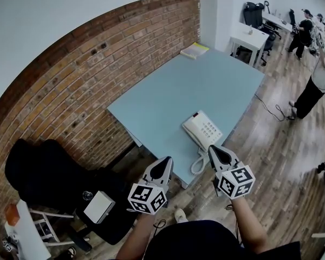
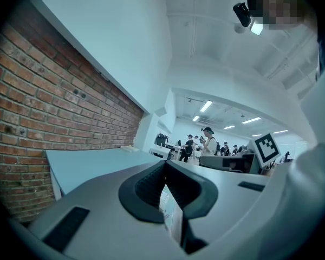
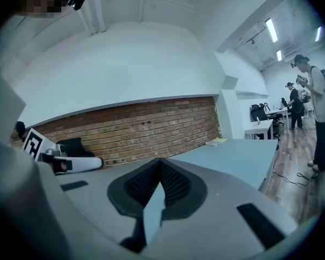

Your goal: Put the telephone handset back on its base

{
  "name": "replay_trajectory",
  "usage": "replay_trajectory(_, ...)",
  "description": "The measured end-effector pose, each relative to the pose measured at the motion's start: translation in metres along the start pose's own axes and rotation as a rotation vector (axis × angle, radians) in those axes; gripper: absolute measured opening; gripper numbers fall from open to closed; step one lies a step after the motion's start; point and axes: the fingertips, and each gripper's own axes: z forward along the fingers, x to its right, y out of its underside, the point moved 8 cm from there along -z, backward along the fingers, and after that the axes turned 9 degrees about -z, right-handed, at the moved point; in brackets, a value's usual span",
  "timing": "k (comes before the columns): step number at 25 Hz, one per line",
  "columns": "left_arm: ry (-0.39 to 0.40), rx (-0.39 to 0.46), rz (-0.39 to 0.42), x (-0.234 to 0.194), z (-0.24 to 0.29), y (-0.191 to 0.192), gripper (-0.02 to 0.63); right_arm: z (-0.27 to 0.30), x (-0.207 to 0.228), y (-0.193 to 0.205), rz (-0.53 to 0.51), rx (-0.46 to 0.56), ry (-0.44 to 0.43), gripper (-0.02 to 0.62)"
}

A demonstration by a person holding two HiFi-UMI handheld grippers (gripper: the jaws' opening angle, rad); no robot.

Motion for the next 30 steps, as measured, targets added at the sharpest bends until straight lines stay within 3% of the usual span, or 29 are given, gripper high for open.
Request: replay_trajectory(30, -0.05, 0.045, 0.019, 0.099, -0.052, 0.034, 0.009, -0.102, -0.007, -0.002, 0.015, 0.036, -0.084, 0.012)
